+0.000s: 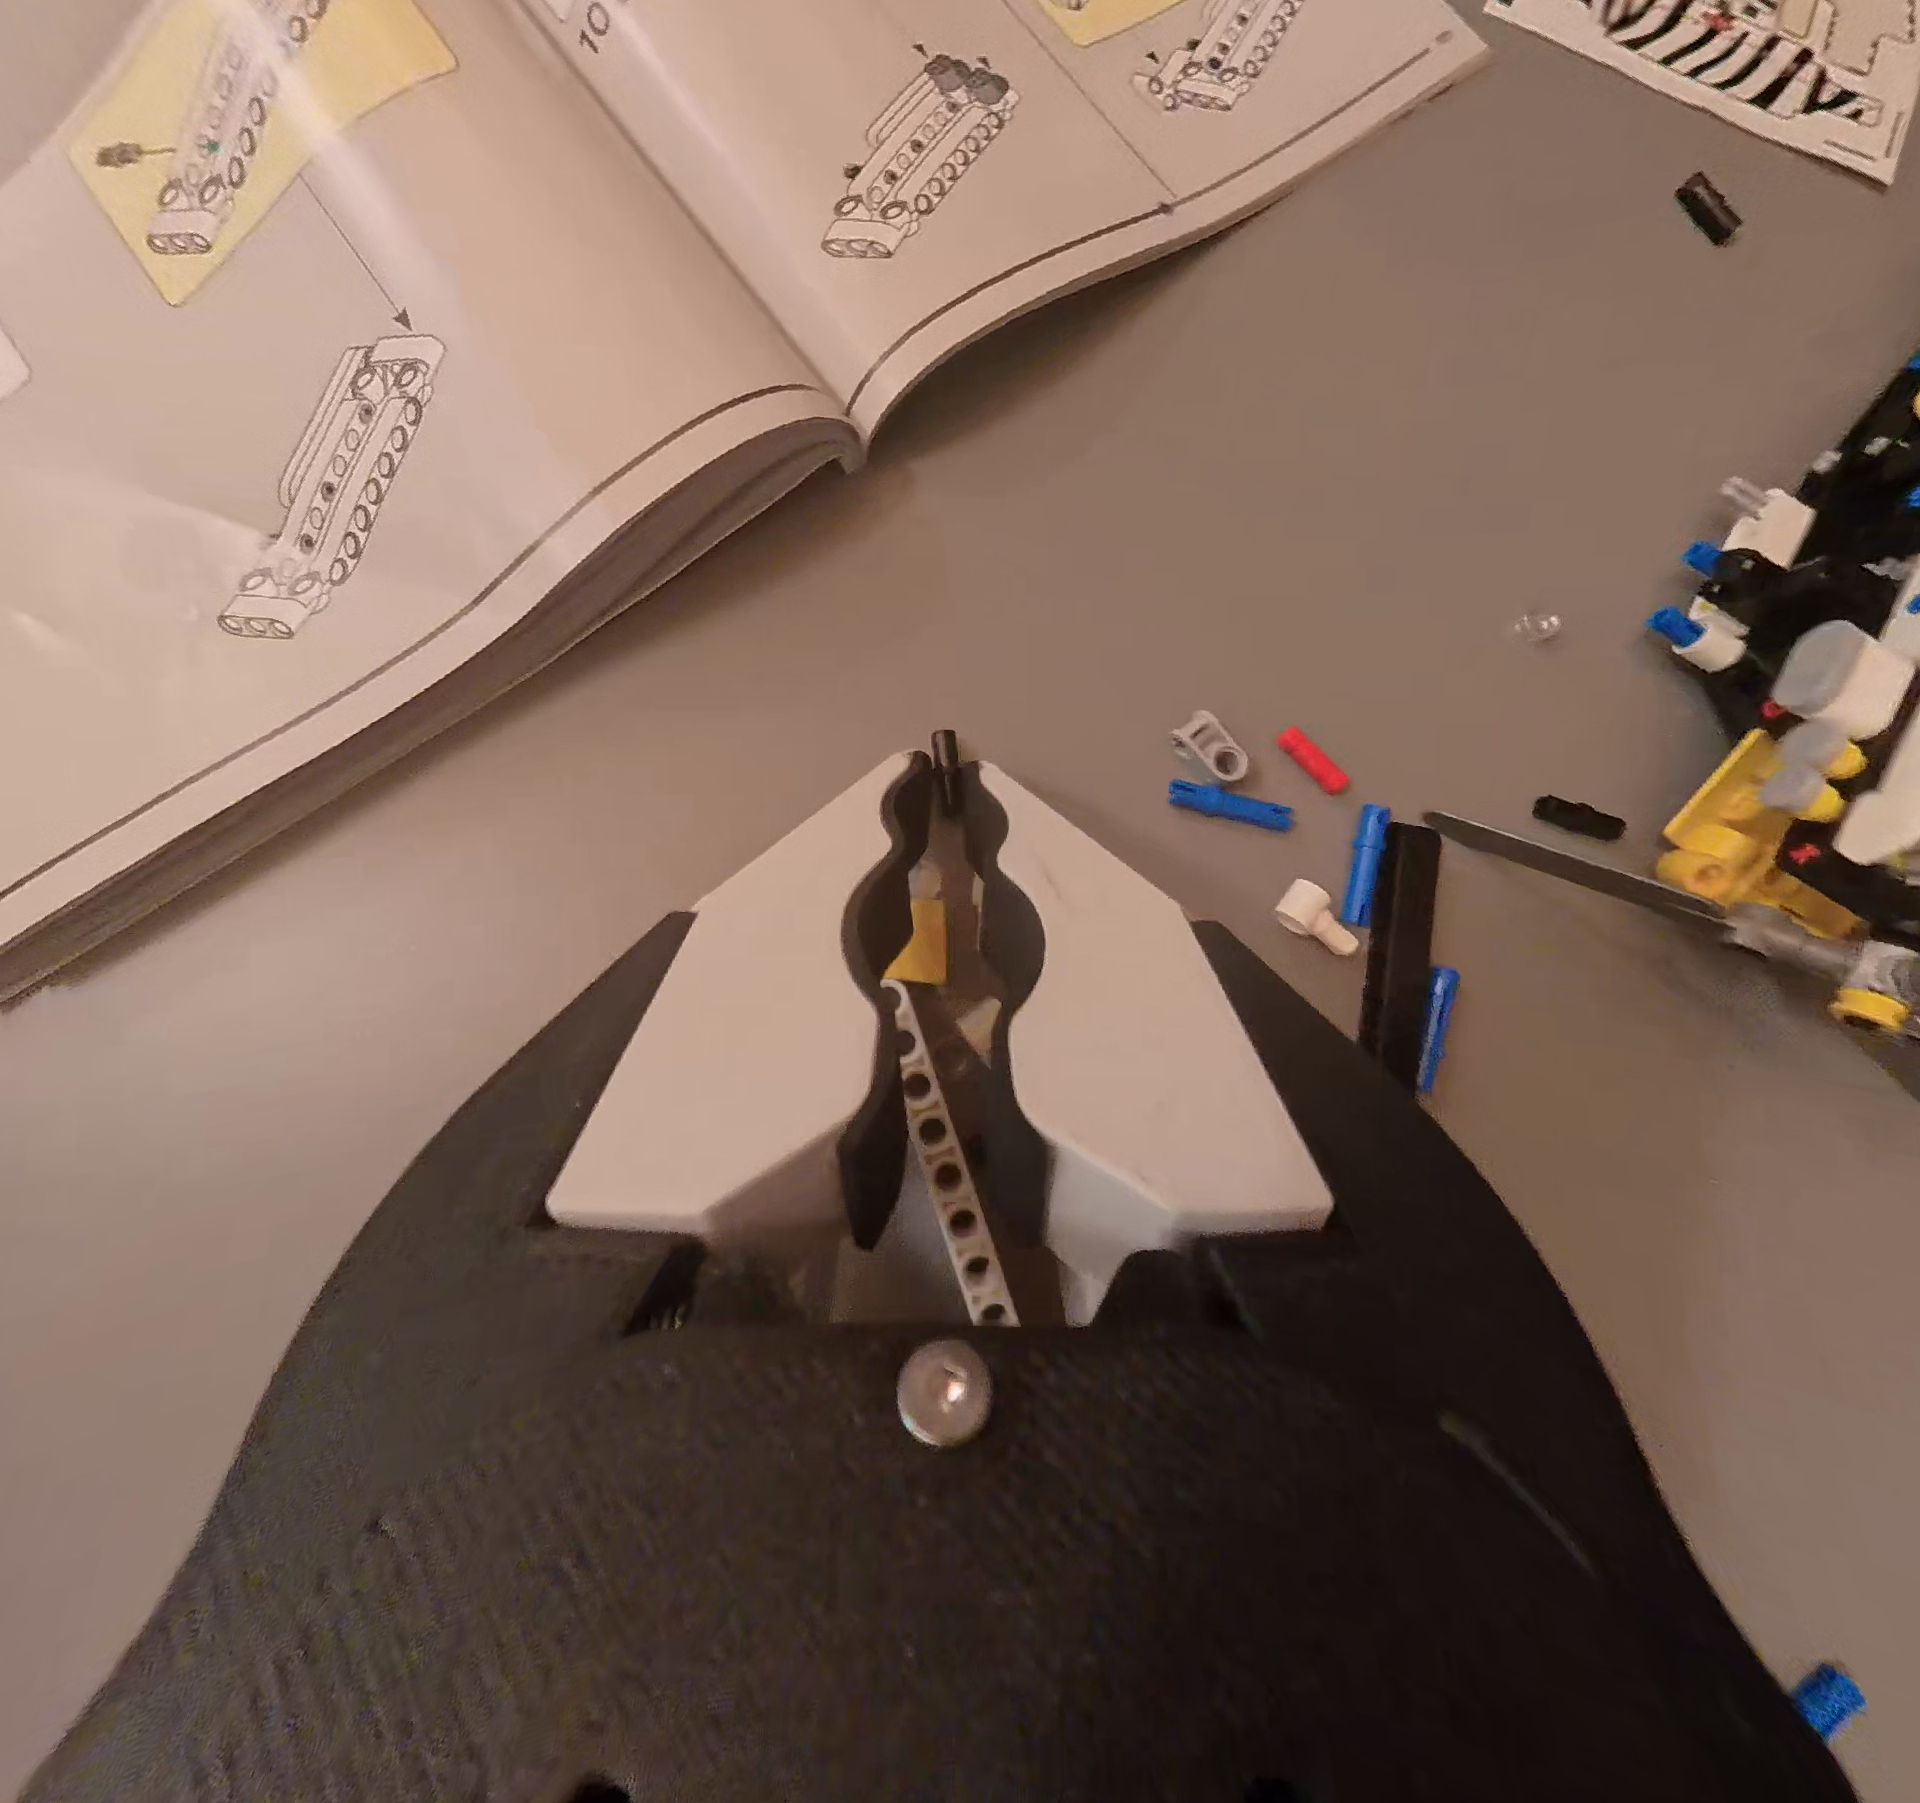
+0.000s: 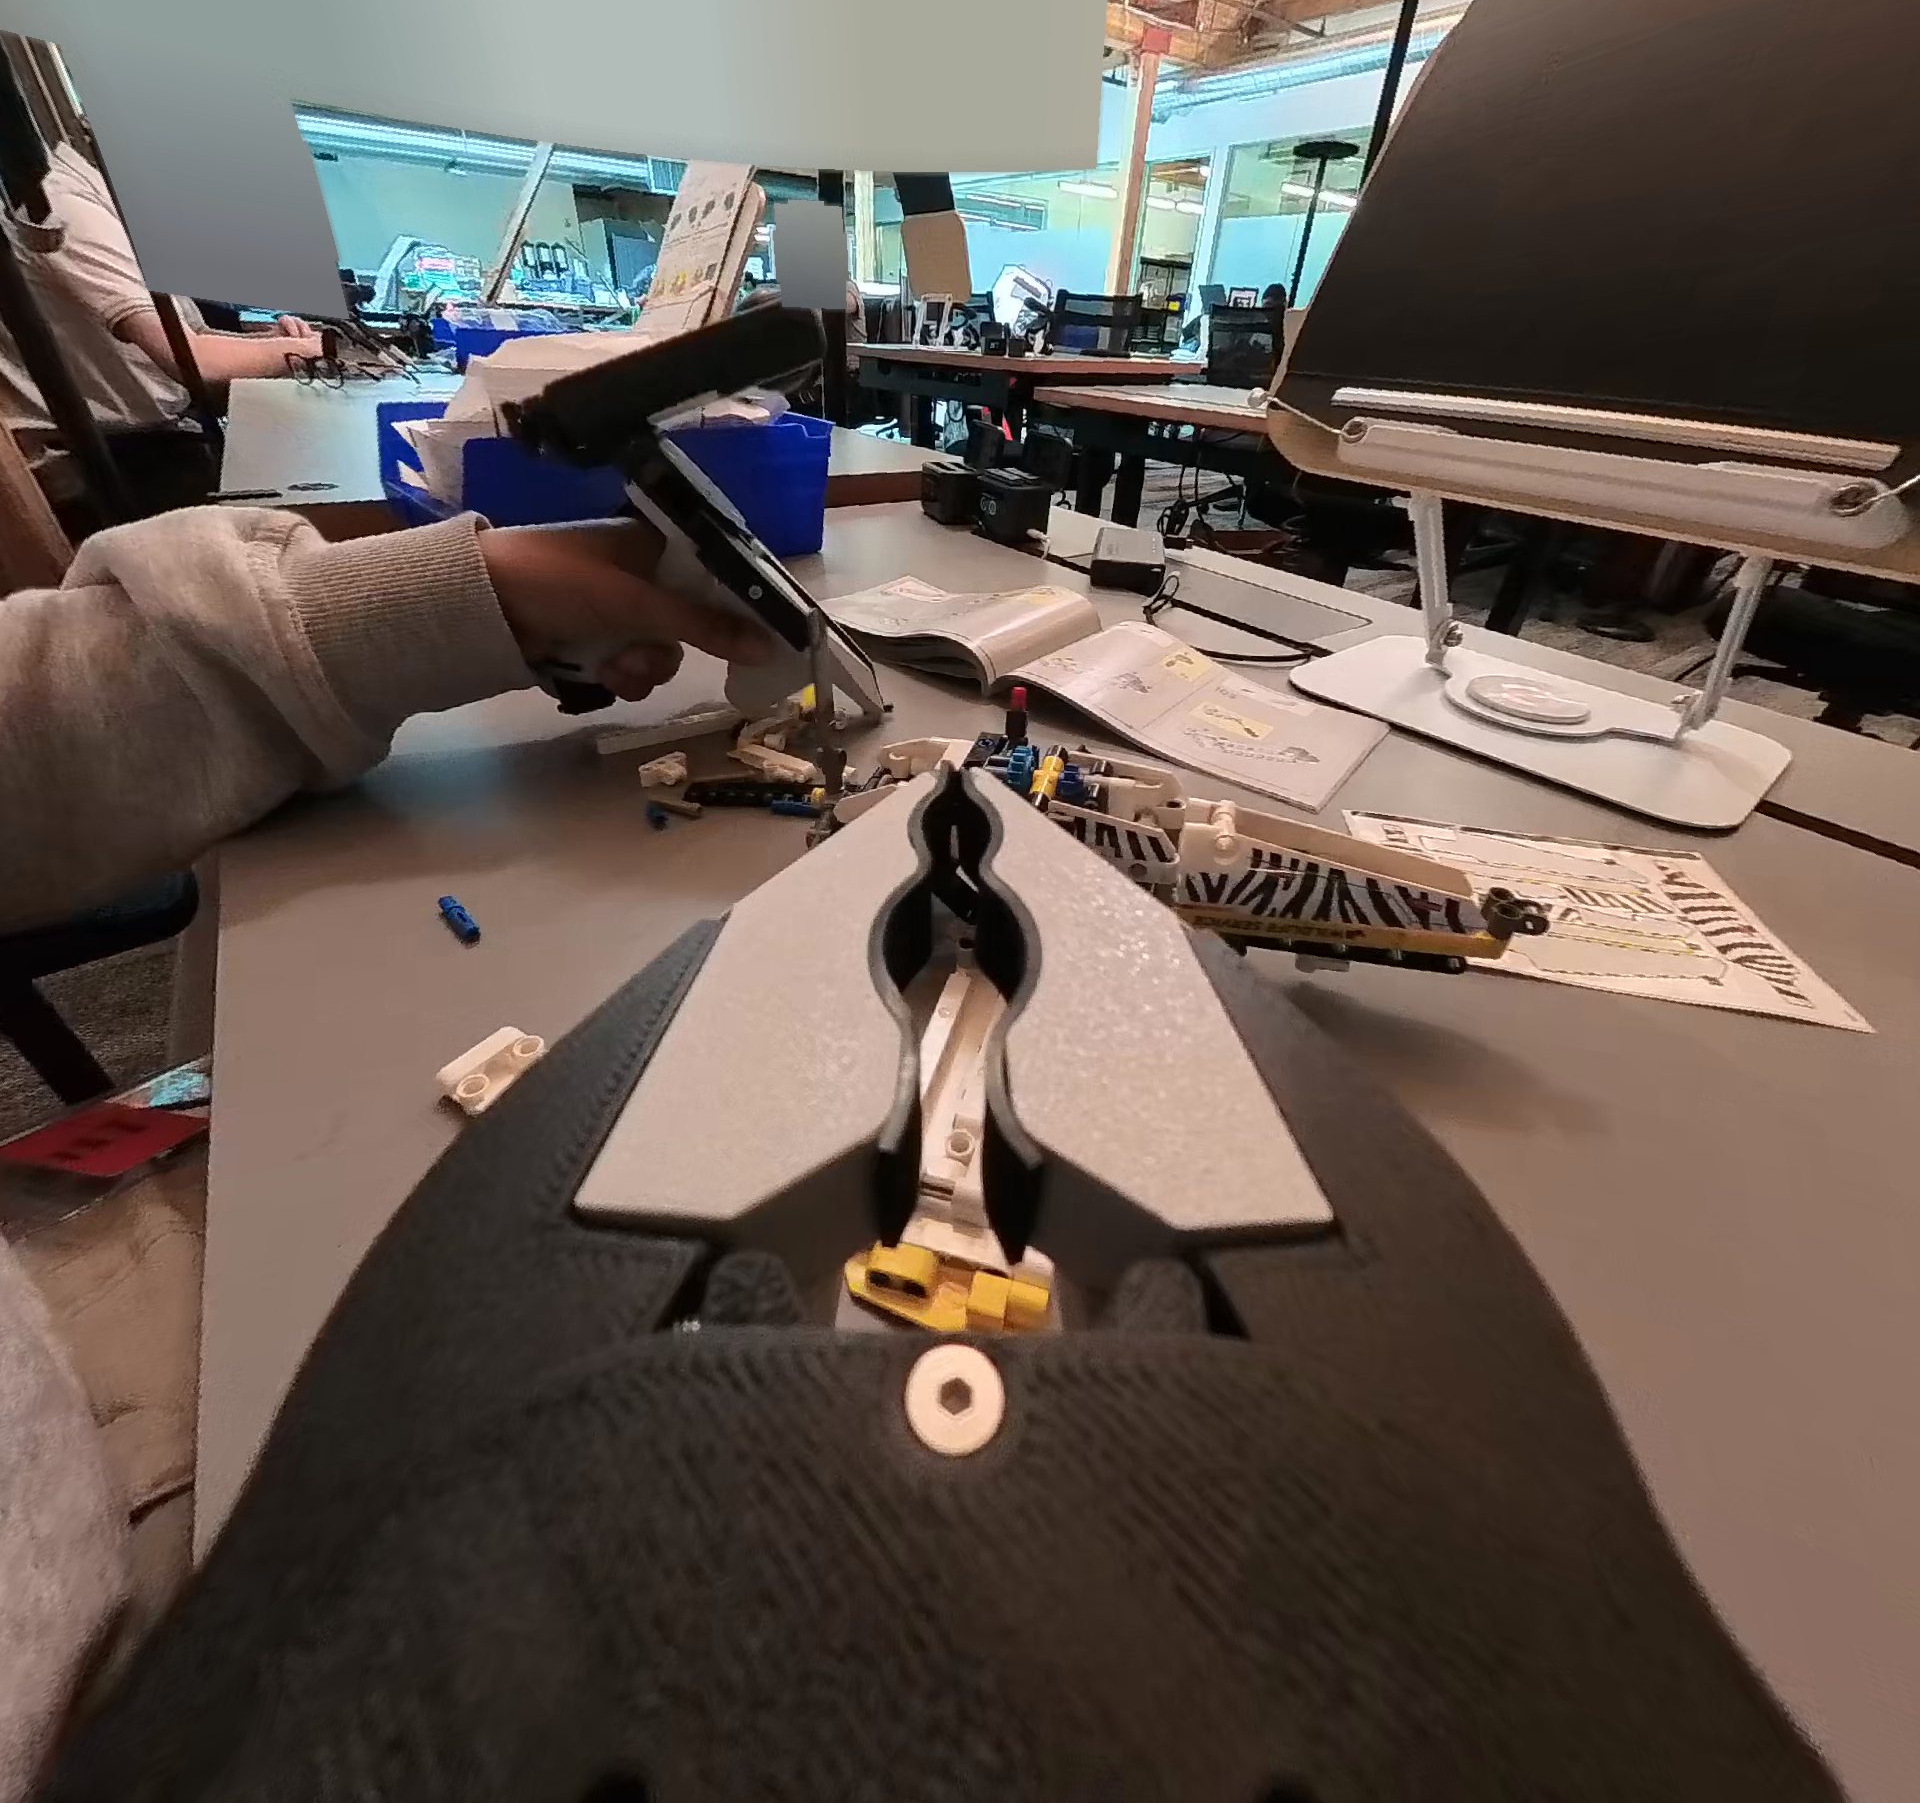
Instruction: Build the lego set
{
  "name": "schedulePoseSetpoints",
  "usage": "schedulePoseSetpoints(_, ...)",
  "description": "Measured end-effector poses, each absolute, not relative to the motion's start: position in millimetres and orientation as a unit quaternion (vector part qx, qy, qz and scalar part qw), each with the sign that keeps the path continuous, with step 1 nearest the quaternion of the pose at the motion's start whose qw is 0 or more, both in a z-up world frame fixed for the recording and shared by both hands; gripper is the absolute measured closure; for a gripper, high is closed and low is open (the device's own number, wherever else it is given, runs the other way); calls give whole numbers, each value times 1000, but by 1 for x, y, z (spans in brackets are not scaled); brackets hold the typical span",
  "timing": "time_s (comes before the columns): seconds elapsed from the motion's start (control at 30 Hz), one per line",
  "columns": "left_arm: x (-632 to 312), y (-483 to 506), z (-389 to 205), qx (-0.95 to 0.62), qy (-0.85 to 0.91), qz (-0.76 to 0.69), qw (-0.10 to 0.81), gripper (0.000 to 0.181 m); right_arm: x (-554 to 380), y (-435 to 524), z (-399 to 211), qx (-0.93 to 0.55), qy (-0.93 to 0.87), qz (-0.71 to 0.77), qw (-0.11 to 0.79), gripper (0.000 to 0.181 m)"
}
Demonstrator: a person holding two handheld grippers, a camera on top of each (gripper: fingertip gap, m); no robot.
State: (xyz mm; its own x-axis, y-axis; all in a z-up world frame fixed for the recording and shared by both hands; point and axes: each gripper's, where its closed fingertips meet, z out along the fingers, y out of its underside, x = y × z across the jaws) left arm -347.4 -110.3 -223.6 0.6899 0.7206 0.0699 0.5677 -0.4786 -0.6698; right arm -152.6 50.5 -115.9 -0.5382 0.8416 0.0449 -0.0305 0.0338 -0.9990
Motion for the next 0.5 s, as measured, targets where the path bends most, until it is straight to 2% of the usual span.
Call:
schedulePoseSetpoints(0.2,-308,-86,-180,-833,-318,67,448,178,-152,52,-114,-324,-621,615,362,181)
schedulePoseSetpoints(0.4,-208,-45,-124,-767,-245,-152,573,178,-143,39,-103,-281,-621,628,376,181)
schedulePoseSetpoints(0.5,-179,-36,-102,-696,-261,-244,622,178,-138,22,-99,-265,-622,643,358,174)
